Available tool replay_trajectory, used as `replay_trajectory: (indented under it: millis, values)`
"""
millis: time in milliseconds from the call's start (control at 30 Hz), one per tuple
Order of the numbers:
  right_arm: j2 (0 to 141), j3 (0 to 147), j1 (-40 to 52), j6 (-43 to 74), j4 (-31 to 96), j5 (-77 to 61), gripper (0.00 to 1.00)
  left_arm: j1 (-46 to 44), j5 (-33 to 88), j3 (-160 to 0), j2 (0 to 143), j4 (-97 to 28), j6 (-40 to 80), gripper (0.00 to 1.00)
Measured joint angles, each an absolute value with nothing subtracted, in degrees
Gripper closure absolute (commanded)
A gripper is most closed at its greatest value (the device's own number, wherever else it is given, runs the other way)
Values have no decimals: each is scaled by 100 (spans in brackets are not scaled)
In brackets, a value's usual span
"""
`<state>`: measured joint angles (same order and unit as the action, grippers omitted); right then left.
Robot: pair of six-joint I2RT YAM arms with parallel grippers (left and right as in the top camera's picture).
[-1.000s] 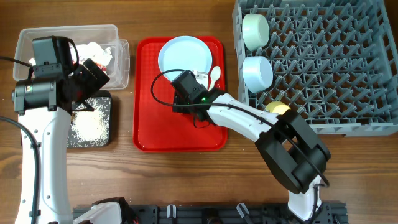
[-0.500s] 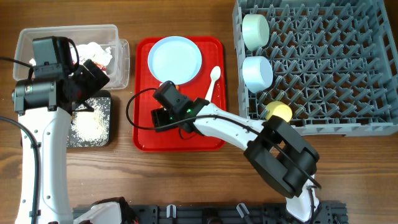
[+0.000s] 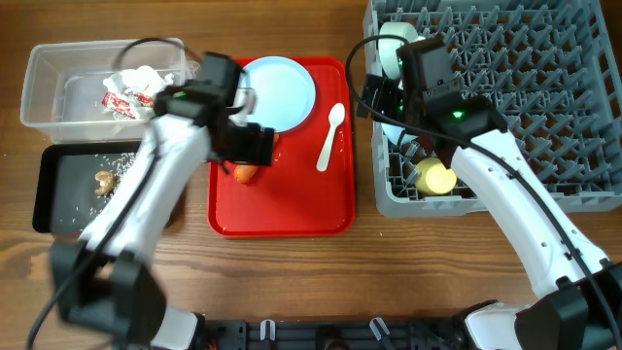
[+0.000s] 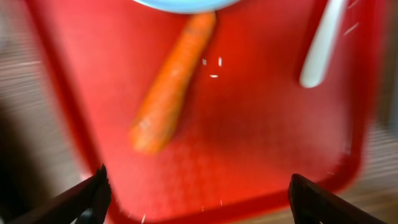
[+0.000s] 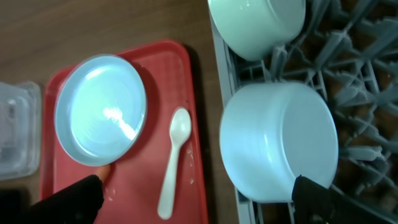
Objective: Sort waste into correct bins and load items into the dishwasher rack
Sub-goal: 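Grasp the carrot with the left gripper and drop it on the black tray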
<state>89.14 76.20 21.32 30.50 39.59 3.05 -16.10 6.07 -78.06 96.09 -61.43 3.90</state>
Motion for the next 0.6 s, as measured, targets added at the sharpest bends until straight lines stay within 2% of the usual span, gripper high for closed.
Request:
replay_trajectory:
  millis: [100, 133, 267, 300, 333, 367, 433, 467, 600]
  values:
    - [8914, 7620, 2132, 2971, 3988, 305, 0, -1815, 574, -7782, 10927, -5680, 43, 14]
    - [8914, 7620, 2132, 2958, 3992, 305, 0, -1796, 421, -7791, 11052, -5572, -82, 19]
    - [8914, 7620, 2132, 2923, 4007, 305, 0, -1758, 368, -7795, 11469, -5389, -294, 19]
    - [8914, 7620, 2132, 2923, 4010, 305, 0, -1763, 388, -7795, 11568, -5374, -296, 24]
    - [8914, 7620, 2132, 2923, 4010, 305, 0, -1769, 416, -7795, 11566, -5341, -296, 48]
    - [8914, 7620, 2132, 2921, 4014, 305, 0, -1769, 421, -7795, 11566, -5266, -318, 67]
    - [8914, 7620, 2132, 2919, 4012, 305, 0, -1767, 436, -7795, 11566, -5153, -344, 90]
    - [8914, 7620, 2132, 2902, 4014, 305, 0, -1769, 440, -7795, 11566, -5129, -373, 96]
    - [8914, 7620, 2132, 2814, 4010, 305, 0, -1774, 462, -7835, 11548, -5245, -397, 96]
